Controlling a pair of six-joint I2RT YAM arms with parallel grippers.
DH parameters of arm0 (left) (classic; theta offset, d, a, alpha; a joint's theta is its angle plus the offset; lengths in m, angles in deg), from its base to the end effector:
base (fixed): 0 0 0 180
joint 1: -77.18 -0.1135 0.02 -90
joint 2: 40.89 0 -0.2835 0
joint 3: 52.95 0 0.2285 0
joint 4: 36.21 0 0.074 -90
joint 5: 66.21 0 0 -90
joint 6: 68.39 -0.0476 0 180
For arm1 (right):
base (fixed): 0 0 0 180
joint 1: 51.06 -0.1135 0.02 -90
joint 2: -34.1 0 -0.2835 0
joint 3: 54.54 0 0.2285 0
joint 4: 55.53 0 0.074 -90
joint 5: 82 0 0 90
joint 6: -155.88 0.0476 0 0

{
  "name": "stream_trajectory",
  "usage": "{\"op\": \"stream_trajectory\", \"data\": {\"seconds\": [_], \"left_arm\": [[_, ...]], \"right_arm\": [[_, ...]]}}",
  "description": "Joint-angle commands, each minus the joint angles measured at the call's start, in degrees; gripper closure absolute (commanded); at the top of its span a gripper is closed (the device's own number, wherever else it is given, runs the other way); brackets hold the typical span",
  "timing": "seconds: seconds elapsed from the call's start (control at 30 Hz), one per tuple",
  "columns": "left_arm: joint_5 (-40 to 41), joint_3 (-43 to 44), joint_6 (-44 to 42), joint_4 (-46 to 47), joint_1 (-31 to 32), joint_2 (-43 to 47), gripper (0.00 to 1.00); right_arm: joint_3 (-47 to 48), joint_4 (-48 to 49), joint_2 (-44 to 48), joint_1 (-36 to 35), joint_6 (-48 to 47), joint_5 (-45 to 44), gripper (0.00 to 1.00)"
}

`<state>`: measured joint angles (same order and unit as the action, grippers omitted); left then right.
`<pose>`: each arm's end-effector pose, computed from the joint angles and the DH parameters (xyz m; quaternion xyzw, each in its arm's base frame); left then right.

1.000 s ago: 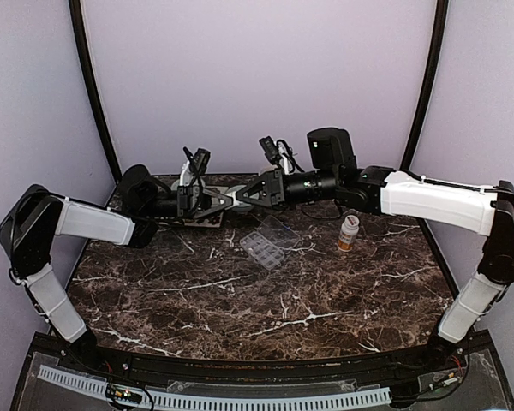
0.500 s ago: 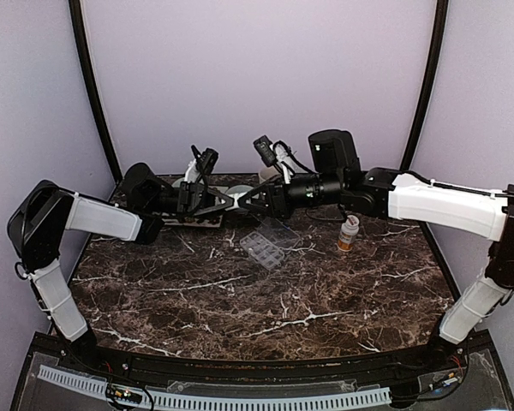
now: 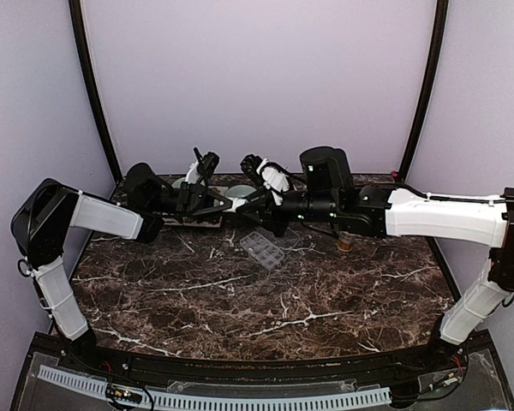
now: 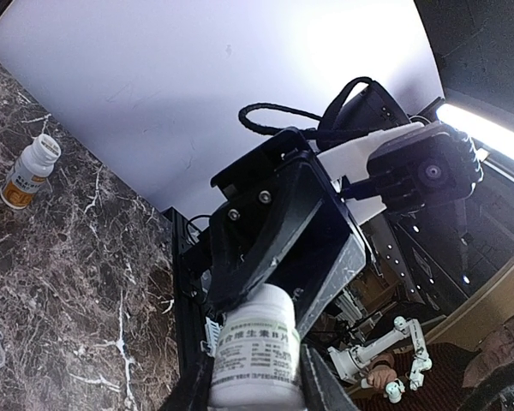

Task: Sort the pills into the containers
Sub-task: Pass from the right arm to the left, then unscrew the lid of the pill bottle.

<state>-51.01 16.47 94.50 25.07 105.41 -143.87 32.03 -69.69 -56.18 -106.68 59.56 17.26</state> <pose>0.2872 -0.2063 0.3037 0.3248 0.5775 -0.7246 0.1894 0.1995 0.3052 0.3451 -0.4554 0.6664 0.3040 0.5061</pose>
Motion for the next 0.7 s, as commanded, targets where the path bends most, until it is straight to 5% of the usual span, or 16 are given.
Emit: {"op": "stream_trajectory", "data": {"seconds": [0.0,0.3,0.53,0.67], "left_arm": [[-2.15,2.67,1.06,6.46,0.44,2.96,1.0],[-0.52,2.1,-6.85,-1.09,0.38,4.18,1.0],[3.33,1.89,-15.88,-9.81,0.16,5.77,1.0],[8.37,1.05,-27.96,-20.33,0.15,8.71,1.0]], "right_arm": [[-1.06,-6.3,-2.23,1.47,-4.4,-15.1,0.88],[0.5,-7.3,-1.43,1.43,-0.63,-11.54,0.45],[-1.55,-7.46,3.45,1.47,7.95,-8.33,0.42],[-3.04,-6.15,6.13,1.63,17.61,-5.25,0.42]]}}
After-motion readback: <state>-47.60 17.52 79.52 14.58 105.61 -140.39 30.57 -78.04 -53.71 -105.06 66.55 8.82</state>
